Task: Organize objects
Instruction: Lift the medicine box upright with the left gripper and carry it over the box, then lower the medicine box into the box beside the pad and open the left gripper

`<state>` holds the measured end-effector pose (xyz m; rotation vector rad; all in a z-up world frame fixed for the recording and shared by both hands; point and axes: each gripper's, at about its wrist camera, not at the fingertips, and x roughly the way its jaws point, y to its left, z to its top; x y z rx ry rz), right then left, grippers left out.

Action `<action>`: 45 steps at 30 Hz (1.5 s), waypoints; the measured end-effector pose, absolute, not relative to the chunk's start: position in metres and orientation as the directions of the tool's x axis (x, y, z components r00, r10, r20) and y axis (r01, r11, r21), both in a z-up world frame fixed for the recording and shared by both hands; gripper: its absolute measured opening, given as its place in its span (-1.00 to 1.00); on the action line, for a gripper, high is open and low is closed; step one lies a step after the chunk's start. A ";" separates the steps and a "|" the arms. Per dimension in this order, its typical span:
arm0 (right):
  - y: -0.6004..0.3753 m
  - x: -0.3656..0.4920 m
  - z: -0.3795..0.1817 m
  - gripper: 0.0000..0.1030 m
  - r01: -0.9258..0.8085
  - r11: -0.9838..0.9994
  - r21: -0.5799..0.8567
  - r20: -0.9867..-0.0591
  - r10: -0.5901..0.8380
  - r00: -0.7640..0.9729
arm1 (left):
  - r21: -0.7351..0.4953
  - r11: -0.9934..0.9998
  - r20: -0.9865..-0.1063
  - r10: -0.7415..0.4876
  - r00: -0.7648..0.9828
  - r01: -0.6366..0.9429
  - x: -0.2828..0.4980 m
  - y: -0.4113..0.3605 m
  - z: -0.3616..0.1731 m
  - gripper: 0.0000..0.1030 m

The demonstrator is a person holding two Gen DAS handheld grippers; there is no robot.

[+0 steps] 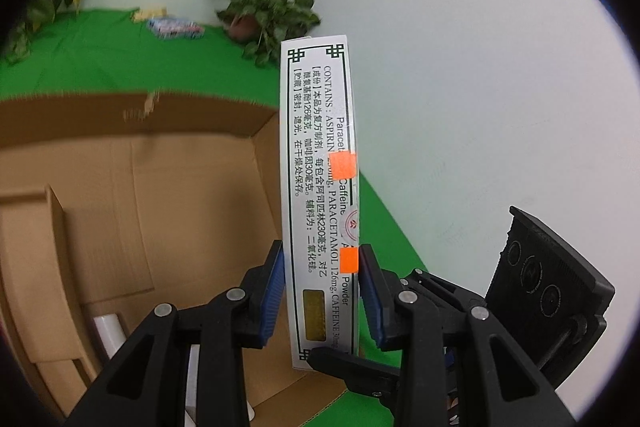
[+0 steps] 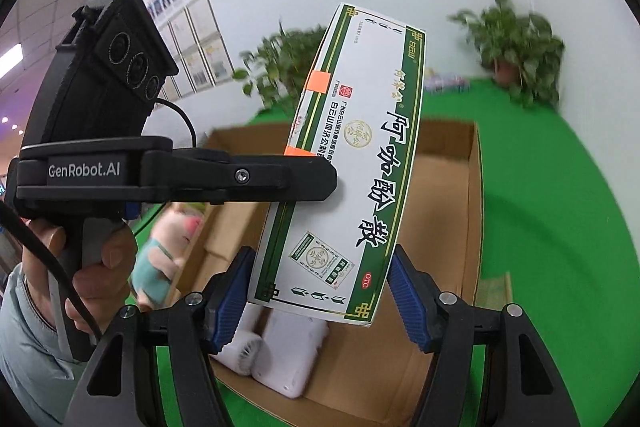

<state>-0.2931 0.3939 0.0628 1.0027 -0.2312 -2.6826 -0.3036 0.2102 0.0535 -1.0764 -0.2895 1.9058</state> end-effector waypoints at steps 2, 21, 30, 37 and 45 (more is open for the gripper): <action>0.397 -0.297 0.044 0.23 0.180 -0.954 0.241 -0.650 -0.297 -0.700 | -0.585 -0.571 -0.582 0.790 -0.192 -0.577 -0.305 0.213 0.036 -0.34; 0.381 -0.299 -0.067 0.21 0.141 -0.986 0.088 -0.864 -0.146 -0.481 | -0.636 -0.626 -0.691 0.722 -0.029 -0.452 -0.278 0.219 -0.067 -0.28; 0.370 -0.309 -0.076 0.22 0.120 -0.992 0.050 -0.902 -0.097 -0.420 | -0.611 -0.657 -0.721 0.693 -0.035 -0.442 -0.270 0.211 -0.067 -0.22; 0.367 -0.318 -0.086 0.21 0.097 -0.993 0.063 -0.922 -0.095 -0.376 | -0.606 -0.651 -0.698 0.711 -0.087 -0.457 -0.259 0.186 -0.053 -0.22; 0.369 -0.331 -0.084 0.27 0.051 -0.997 0.060 -0.936 -0.074 -0.345 | -0.577 -0.647 -0.666 0.726 -0.172 -0.498 -0.236 0.153 -0.025 -0.22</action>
